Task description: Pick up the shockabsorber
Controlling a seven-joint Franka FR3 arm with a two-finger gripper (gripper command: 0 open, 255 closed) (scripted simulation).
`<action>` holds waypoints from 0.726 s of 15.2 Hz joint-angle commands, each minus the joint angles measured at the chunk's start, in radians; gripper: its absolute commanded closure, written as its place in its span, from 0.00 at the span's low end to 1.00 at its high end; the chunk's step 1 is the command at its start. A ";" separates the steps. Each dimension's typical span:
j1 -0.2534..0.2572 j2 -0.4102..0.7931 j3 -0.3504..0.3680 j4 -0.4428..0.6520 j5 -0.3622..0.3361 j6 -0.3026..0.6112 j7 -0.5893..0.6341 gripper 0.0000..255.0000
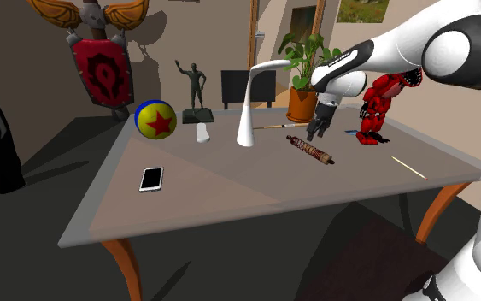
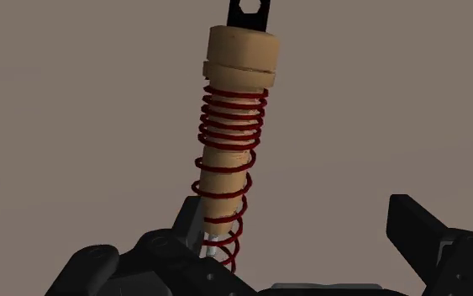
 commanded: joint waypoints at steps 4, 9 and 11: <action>-0.077 0.211 0.028 0.219 0.079 -0.042 -0.054 0.00; -0.083 0.245 0.039 0.205 0.095 0.005 -0.069 0.00; -0.085 0.260 0.043 0.200 0.102 0.023 -0.076 0.00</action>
